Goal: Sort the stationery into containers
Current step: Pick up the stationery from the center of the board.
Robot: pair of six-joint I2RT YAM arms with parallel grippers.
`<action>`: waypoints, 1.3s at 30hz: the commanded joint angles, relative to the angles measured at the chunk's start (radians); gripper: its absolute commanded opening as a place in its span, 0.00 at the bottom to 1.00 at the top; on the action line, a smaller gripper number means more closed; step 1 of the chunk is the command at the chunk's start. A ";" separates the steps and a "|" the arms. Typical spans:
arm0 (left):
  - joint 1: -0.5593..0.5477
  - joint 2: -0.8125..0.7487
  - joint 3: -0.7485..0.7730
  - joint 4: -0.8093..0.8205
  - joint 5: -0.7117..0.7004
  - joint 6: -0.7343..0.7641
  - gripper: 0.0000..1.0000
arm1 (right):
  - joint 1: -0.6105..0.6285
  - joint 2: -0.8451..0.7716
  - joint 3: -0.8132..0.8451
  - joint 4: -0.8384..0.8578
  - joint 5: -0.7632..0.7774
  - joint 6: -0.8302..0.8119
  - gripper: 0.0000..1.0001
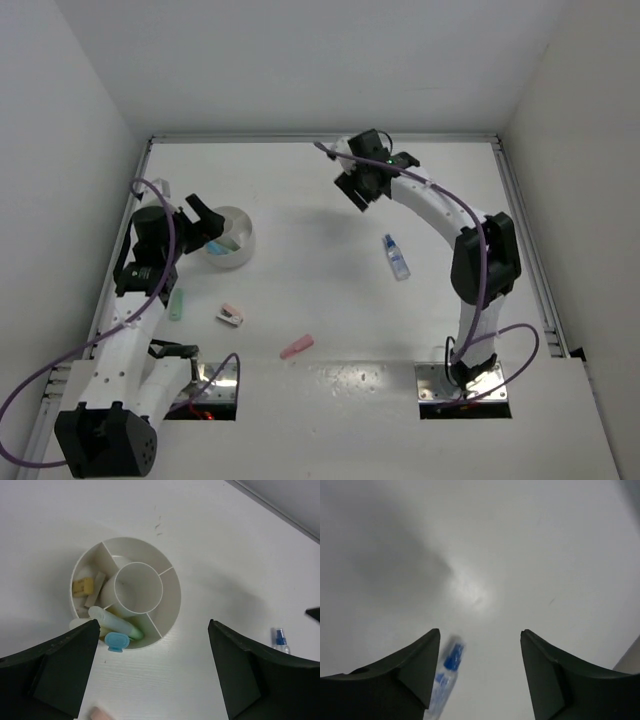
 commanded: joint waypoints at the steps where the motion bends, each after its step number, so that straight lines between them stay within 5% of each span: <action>1: 0.011 -0.036 0.018 0.041 0.039 -0.003 0.95 | -0.032 -0.018 -0.145 -0.172 -0.015 0.086 0.67; 11: 0.011 -0.066 0.018 0.041 0.030 -0.003 0.94 | -0.118 -0.036 -0.354 -0.206 -0.110 0.147 0.75; 19: 0.011 -0.076 0.018 0.041 0.030 -0.003 0.94 | -0.147 0.039 -0.389 -0.163 -0.159 0.157 0.58; 30: 0.011 -0.076 0.018 0.041 0.021 -0.003 0.94 | -0.178 0.117 -0.351 -0.154 -0.190 0.166 0.57; 33: 0.011 -0.076 0.018 0.041 0.011 -0.003 0.94 | -0.187 0.144 -0.325 -0.172 -0.214 0.166 0.35; 34: 0.011 -0.076 0.018 0.041 0.011 -0.003 0.94 | -0.187 0.155 -0.310 -0.182 -0.229 0.166 0.10; 35: 0.011 -0.076 0.018 0.041 0.011 -0.003 0.94 | -0.187 0.155 -0.294 -0.194 -0.239 0.157 0.00; 39: 0.011 -0.076 0.018 0.041 0.011 -0.003 0.94 | -0.187 0.090 -0.215 -0.215 -0.385 0.106 0.00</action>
